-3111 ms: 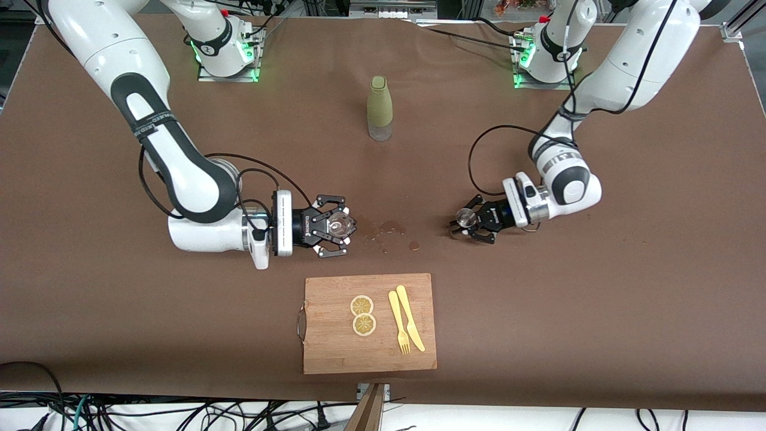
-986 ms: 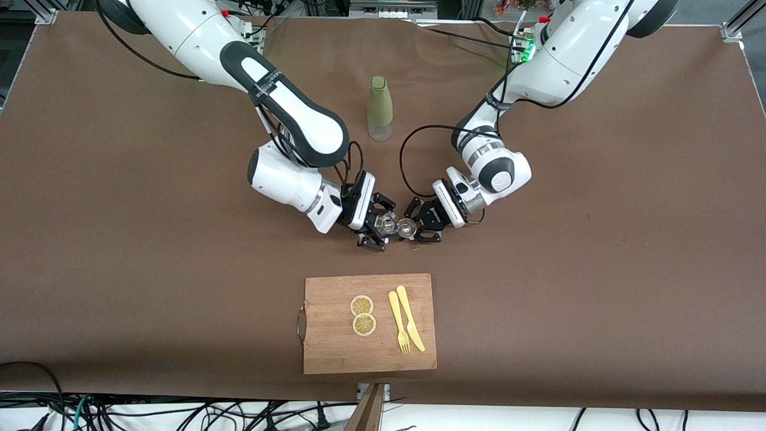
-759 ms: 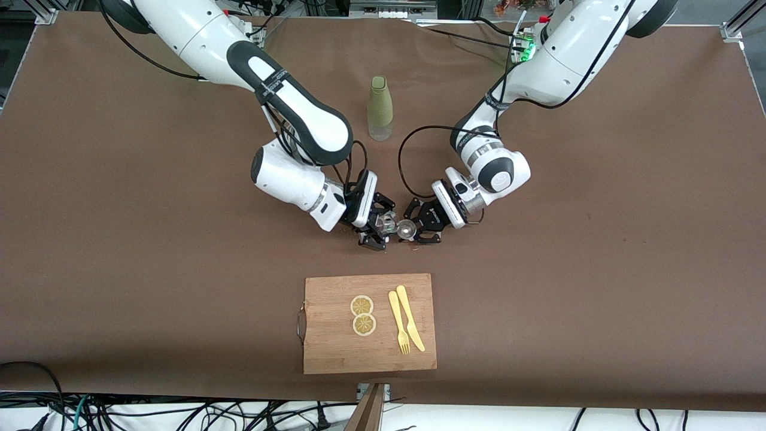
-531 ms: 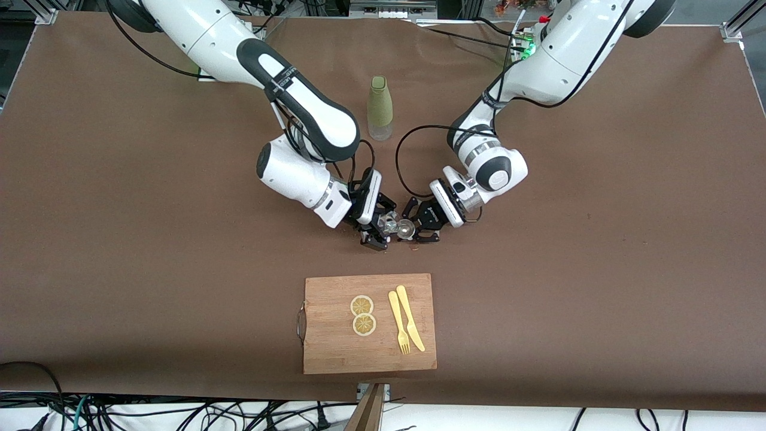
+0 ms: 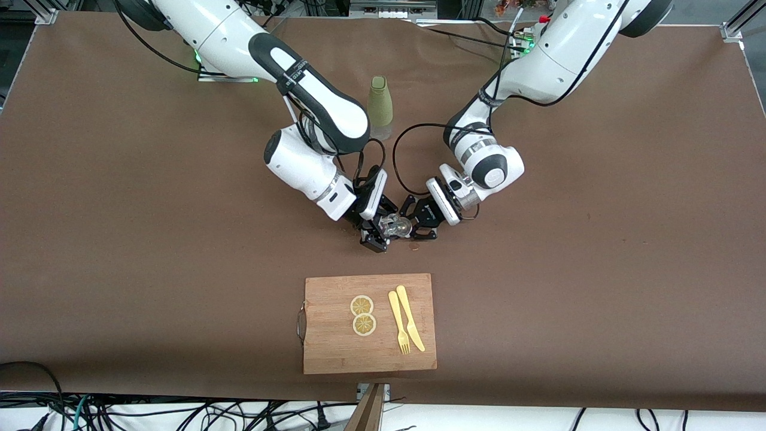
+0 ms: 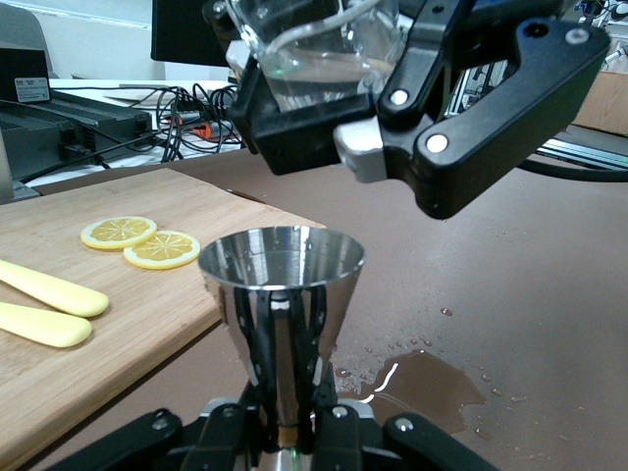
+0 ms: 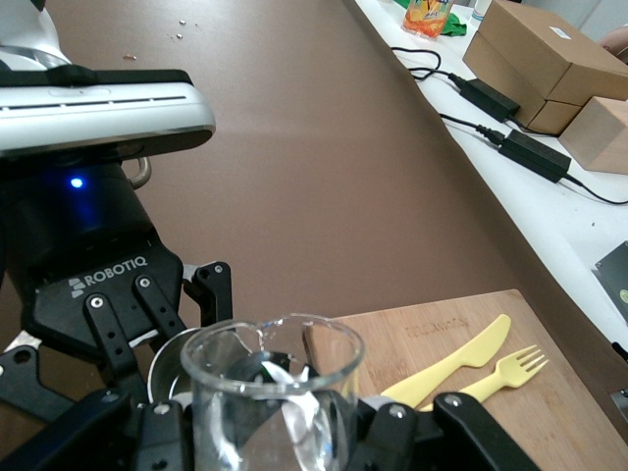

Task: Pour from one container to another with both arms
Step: 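Tilt the beaker with the right gripper, pouring into the held jigger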

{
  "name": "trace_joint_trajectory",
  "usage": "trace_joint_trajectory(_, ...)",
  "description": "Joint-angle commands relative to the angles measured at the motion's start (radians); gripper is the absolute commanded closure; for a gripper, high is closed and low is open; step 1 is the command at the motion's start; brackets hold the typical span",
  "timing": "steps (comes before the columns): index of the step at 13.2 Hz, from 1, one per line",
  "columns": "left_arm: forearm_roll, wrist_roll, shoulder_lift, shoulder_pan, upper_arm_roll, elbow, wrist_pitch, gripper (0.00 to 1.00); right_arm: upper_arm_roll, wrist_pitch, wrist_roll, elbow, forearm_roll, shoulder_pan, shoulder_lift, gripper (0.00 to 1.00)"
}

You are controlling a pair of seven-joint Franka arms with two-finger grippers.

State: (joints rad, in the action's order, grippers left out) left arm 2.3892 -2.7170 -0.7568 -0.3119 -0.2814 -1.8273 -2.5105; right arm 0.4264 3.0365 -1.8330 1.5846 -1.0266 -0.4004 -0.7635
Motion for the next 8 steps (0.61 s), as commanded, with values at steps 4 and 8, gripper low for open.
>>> trace_joint_trajectory(4, 0.07, -0.05, -0.019, -0.019, -0.005, 0.043, -0.042, 1.0, -0.041, 0.068, -0.043, 0.037, 0.013, -0.046, 0.018, 0.97)
trace_joint_trajectory(8, 0.071, -0.052, -0.024, -0.019, -0.004, 0.052, -0.042, 1.0, -0.041, 0.082, -0.1, 0.041, 0.013, -0.051, 0.013, 0.97)
